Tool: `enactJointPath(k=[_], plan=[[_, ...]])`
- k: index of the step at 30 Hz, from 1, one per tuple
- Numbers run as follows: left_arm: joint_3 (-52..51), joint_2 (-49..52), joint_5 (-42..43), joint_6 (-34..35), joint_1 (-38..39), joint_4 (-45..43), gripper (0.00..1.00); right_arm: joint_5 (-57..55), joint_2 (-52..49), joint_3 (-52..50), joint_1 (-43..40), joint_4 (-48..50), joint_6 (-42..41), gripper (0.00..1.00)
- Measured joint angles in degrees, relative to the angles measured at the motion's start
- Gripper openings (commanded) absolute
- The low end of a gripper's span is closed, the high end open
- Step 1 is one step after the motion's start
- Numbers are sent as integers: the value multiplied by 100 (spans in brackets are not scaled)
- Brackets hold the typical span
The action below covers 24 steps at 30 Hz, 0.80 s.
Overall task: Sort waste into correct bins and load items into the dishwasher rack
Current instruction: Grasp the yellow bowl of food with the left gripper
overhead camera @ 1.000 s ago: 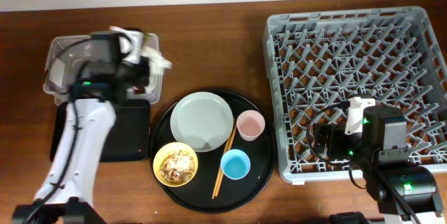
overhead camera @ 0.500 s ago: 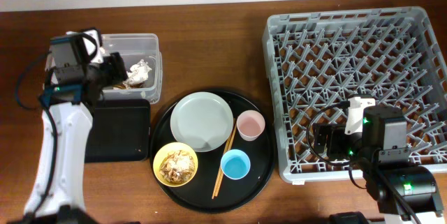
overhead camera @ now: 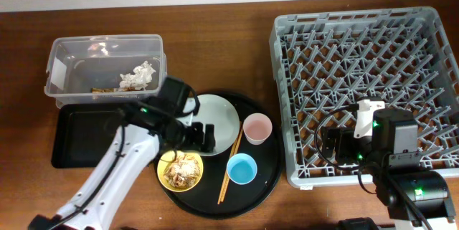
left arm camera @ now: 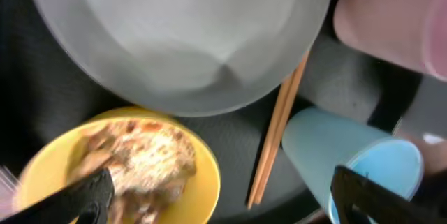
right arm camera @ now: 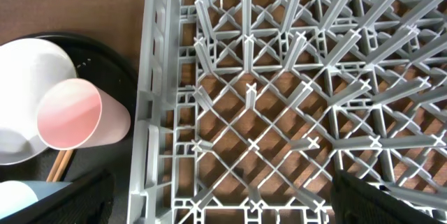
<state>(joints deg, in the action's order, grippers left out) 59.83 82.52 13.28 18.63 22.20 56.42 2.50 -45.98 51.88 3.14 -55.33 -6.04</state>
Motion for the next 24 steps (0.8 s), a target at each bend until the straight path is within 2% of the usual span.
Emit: enactJointPath(k=[1, 3, 5, 7, 12, 14, 23, 24], plan=[[-251, -2, 0, 164, 116, -310, 92, 2, 0, 2, 0, 4, 2, 99], [-730, 22, 7, 424, 391, -780, 78, 20, 0, 2, 0, -2, 0, 98], [-1078, 39, 2, 570, 603, -1296, 77, 20, 0, 2, 0, 0, 0, 98], [-1239, 42, -2, 610, 686, -1447, 71, 37, 0, 2, 0, 0, 0, 99], [-1443, 42, -304, 708, 741, -1471, 64, 39, 0, 2, 0, -9, -2, 99], [-1447, 42, -529, 734, 835, -1504, 56, 42, 0, 2, 0, -31, 0, 99], [-1449, 205, -1119, 756, 1499, -1537, 51, 42, 0, 2, 0, -70, -2, 99], [-1449, 254, -1154, 756, 1499, -1539, 44, 42, 0, 2, 0, -72, 0, 99]])
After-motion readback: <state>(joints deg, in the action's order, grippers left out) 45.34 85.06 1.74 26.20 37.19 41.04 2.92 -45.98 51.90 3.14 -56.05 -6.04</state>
